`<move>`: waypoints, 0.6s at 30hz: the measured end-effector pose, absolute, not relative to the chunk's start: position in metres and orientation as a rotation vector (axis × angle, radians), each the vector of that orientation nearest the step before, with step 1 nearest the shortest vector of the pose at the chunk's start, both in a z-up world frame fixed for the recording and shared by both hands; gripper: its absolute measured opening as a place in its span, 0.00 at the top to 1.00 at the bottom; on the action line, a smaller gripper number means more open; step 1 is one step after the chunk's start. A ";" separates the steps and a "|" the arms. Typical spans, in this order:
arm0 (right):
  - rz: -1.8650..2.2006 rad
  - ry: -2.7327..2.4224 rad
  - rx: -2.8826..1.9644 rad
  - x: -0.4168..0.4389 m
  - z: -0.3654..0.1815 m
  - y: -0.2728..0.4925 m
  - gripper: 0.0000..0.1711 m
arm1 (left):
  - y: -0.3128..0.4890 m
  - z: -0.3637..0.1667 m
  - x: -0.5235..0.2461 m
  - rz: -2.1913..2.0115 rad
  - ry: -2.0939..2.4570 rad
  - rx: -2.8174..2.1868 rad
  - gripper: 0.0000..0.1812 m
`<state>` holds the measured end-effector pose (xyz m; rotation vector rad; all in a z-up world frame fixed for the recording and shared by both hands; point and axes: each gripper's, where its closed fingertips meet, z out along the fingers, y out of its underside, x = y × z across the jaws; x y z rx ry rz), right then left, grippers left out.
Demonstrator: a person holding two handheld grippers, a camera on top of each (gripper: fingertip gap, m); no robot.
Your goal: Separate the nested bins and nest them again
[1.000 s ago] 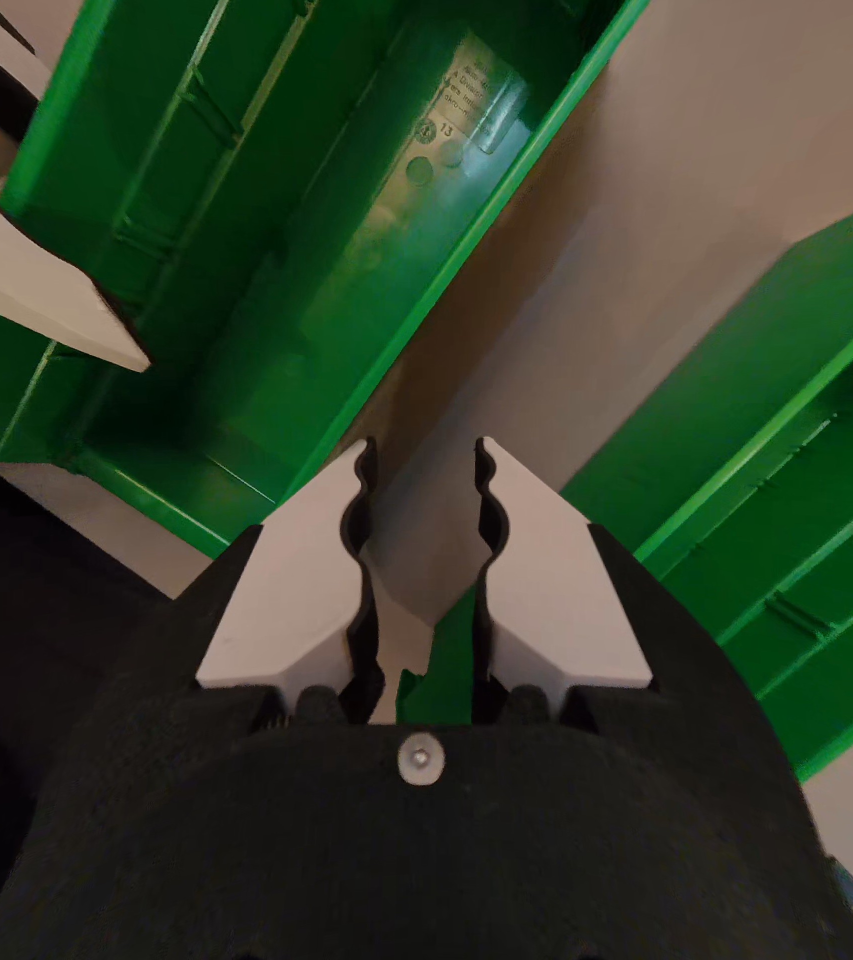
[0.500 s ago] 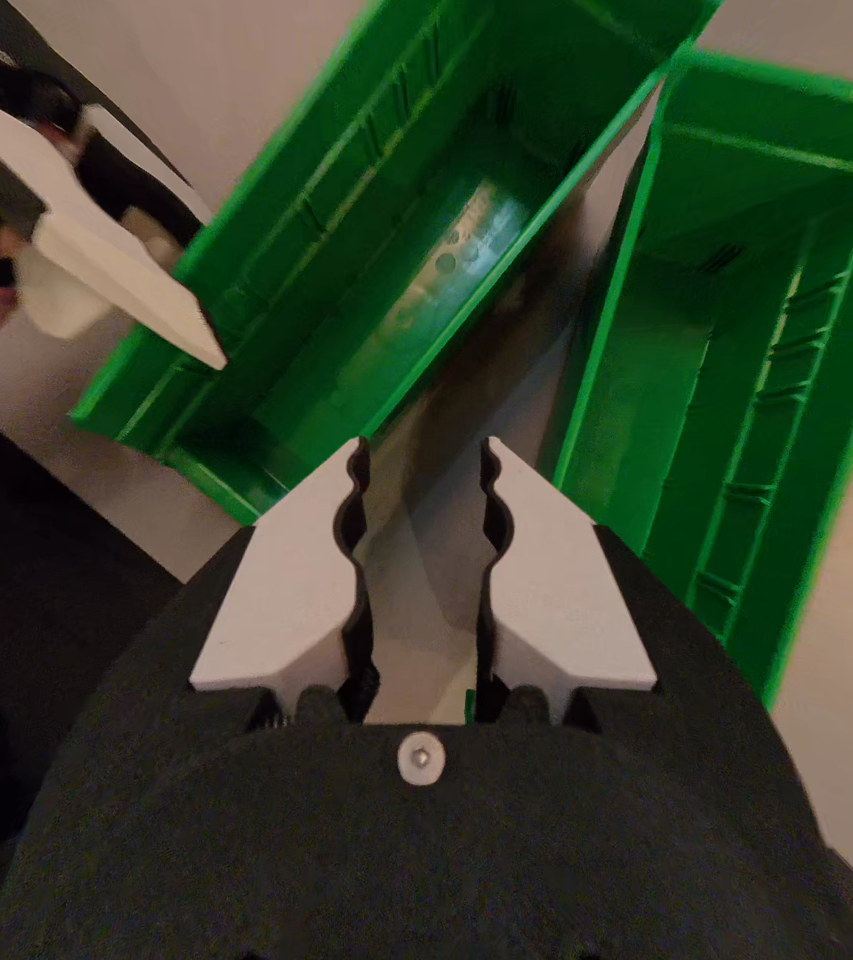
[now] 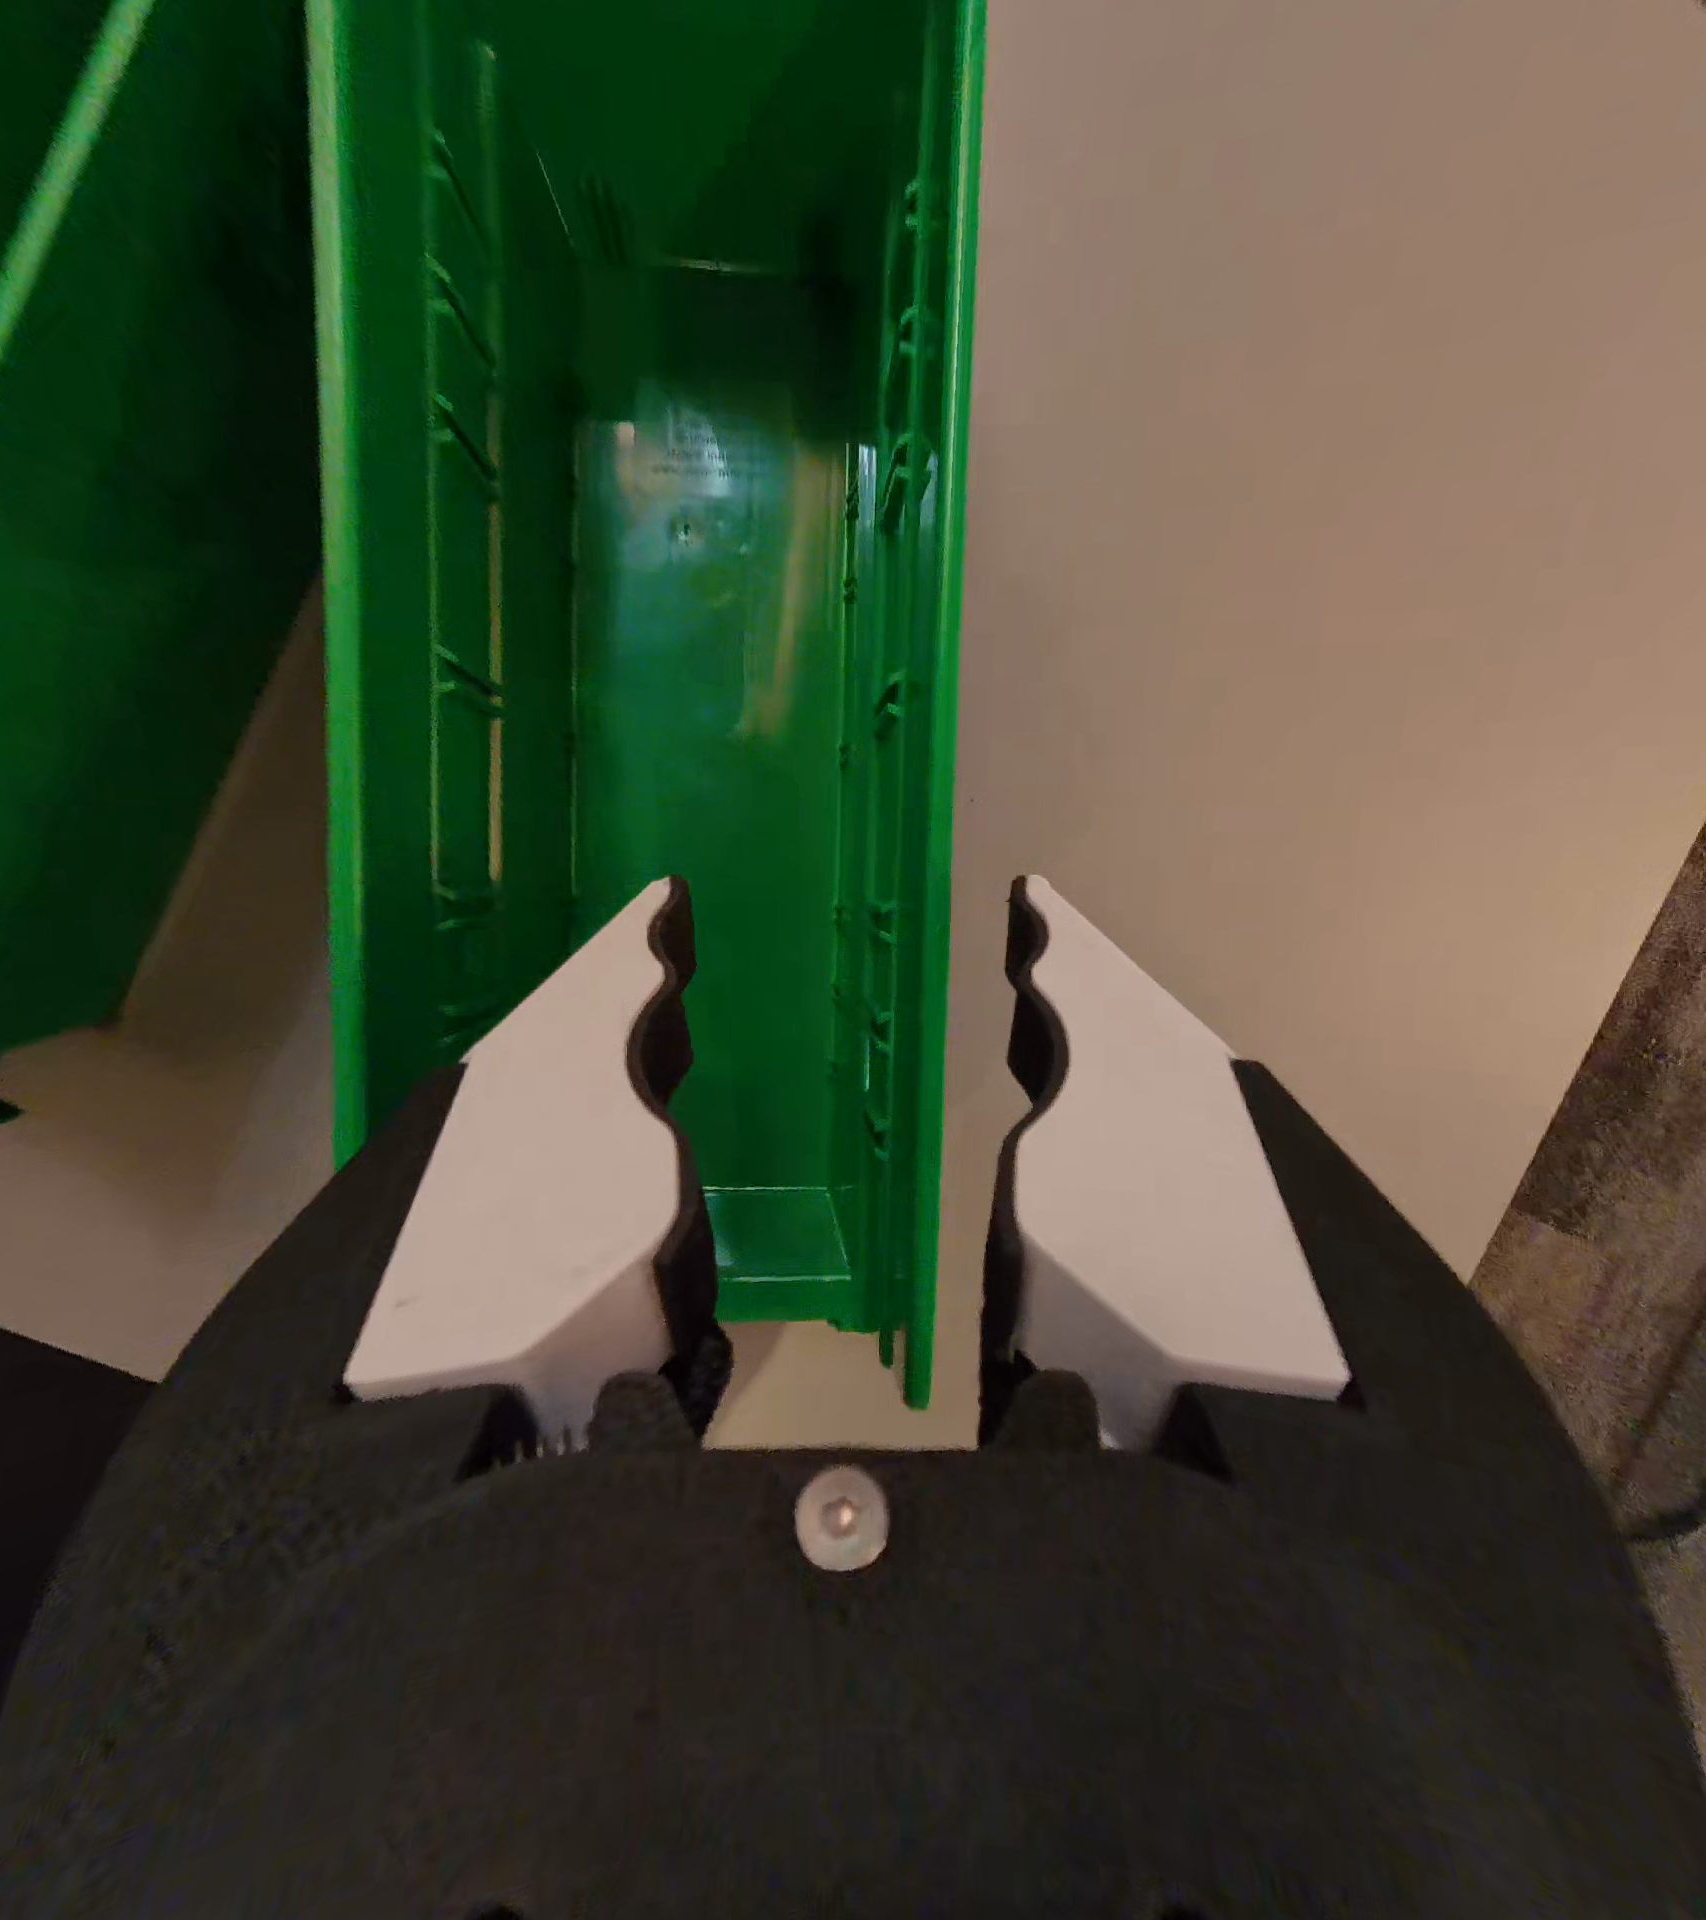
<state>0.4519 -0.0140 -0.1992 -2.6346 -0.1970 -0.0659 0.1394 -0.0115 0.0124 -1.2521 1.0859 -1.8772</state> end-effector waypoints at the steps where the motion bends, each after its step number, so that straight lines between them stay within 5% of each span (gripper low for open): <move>1: -0.077 -0.204 -2.651 0.453 -0.204 -0.014 0.66 | -0.019 0.033 0.129 -1.880 1.093 -1.140 0.80; 6: -0.098 -0.240 -2.740 0.456 -0.230 -0.017 0.79 | -0.059 0.090 0.098 -2.051 1.167 -0.819 0.77; 8: -0.131 -0.244 -2.735 0.461 -0.230 -0.017 0.94 | -0.071 0.095 0.097 -2.065 1.218 -0.795 0.74; 13: -0.081 -0.169 -2.772 0.467 -0.230 -0.025 0.97 | -0.080 0.107 0.087 -2.046 1.191 -0.733 0.80; 18: -0.046 0.028 -2.759 0.481 -0.229 -0.043 0.97 | -0.082 0.111 0.070 -2.052 1.129 -0.698 0.72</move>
